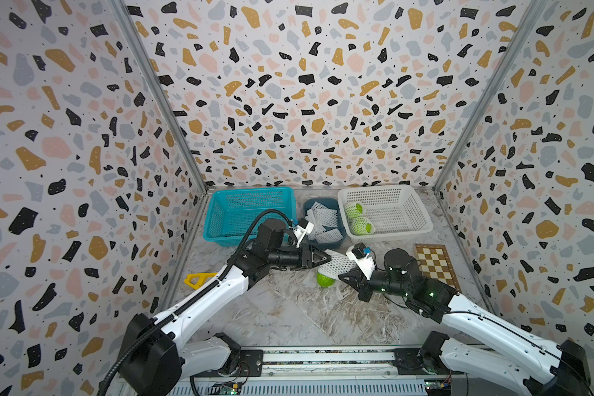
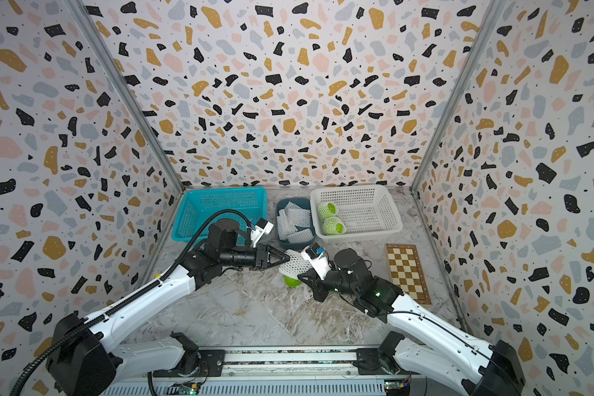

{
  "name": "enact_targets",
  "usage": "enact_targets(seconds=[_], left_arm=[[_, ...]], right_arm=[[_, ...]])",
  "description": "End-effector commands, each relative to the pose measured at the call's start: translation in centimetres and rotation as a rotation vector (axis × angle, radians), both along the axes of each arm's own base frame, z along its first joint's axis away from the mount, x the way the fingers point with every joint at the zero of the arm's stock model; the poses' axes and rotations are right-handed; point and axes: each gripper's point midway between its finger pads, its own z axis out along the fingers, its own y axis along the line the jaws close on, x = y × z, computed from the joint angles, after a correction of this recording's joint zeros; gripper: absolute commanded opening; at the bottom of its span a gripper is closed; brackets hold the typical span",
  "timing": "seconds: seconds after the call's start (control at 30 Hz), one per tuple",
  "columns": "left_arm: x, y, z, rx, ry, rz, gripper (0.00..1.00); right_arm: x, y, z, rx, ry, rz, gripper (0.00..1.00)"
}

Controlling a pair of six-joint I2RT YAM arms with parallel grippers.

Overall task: Sleeve custard apples in foam nets
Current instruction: Open the foam net.

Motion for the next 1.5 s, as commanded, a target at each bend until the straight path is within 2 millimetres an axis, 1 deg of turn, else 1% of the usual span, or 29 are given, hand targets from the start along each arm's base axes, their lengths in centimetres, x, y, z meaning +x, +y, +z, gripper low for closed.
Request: enact_targets(seconds=[0.0, 0.07, 0.13, 0.23, 0.33, 0.37, 0.43, 0.53, 0.73, 0.77, 0.8, 0.83, 0.93, 1.03, 1.1, 1.17, 1.23, 1.3, 1.37, 1.47], left_arm=[[-0.7, -0.3, 0.4, -0.034, -0.011, -0.038, 0.35], [-0.8, -0.3, 0.2, -0.028, -0.007, -0.040, 0.30], [-0.9, -0.3, -0.1, -0.020, -0.002, -0.044, 0.29], [-1.1, -0.2, -0.3, -0.018, 0.005, -0.051, 0.22], [-1.2, -0.1, -0.2, -0.019, 0.002, -0.045, 0.21], [-1.2, 0.0, 0.0, -0.023, -0.003, -0.045, 0.19], [-1.3, 0.0, 0.0, -0.026, -0.003, -0.047, 0.14], [-1.4, -0.1, -0.1, -0.026, 0.002, -0.052, 0.01], [-1.1, -0.1, -0.1, -0.034, -0.005, -0.040, 0.00], [-1.0, -0.2, -0.1, -0.036, -0.005, -0.039, 0.00], [-1.0, -0.2, 0.0, -0.041, -0.007, -0.040, 0.00], [-0.8, -0.2, 0.1, -0.042, -0.013, -0.033, 0.00], [0.0, 0.1, 0.1, -0.032, -0.029, 0.009, 0.00], [0.9, 0.5, 0.3, -0.025, -0.044, 0.050, 0.00], [1.5, 1.0, 0.5, -0.026, -0.058, 0.078, 0.00], [1.9, 1.3, 1.0, -0.036, -0.071, 0.101, 0.00], [2.4, 1.5, 1.9, -0.061, -0.095, 0.123, 0.00], [2.5, 1.5, 3.1, -0.091, -0.127, 0.128, 0.00], [2.5, 1.3, 4.6, -0.135, -0.153, 0.122, 0.00], [2.4, 1.0, 6.6, -0.204, -0.188, 0.112, 0.00]], right_arm=[[0.5, 0.2, 2.6, 0.032, -0.057, -0.011, 0.02], [0.5, 0.2, 2.6, 0.028, -0.057, -0.012, 0.02], [0.6, 0.1, 2.9, 0.030, -0.065, -0.017, 0.02], [0.8, -0.1, 3.1, 0.027, -0.079, -0.035, 0.03], [1.2, -0.4, 2.6, 0.000, -0.078, -0.057, 0.03], [1.2, -0.4, 2.5, -0.007, -0.072, -0.056, 0.03], [1.2, -0.3, 2.4, -0.006, -0.068, -0.052, 0.03], [1.2, -0.3, 2.6, -0.001, -0.071, -0.055, 0.04], [1.5, -0.8, 3.3, 0.011, -0.090, -0.088, 0.07], [1.6, -0.8, 3.3, 0.010, -0.091, -0.093, 0.09], [1.7, -1.0, 3.4, 0.011, -0.093, -0.102, 0.14], [1.9, -1.2, 3.5, 0.007, -0.093, -0.122, 0.26], [2.5, -2.0, 3.8, 0.007, -0.096, -0.172, 0.54], [3.4, -3.6, 4.8, 0.053, -0.088, -0.245, 0.69], [4.2, -5.1, 5.4, 0.100, -0.070, -0.307, 0.76], [5.2, -6.6, 5.7, 0.147, -0.048, -0.366, 0.80], [6.4, -8.1, 5.3, 0.192, -0.003, -0.426, 0.81], [7.3, -8.8, 4.3, 0.235, 0.066, -0.447, 0.81], [8.3, -9.4, 2.9, 0.279, 0.139, -0.469, 0.78], [9.1, -9.2, 1.9, 0.367, 0.220, -0.446, 0.74]])
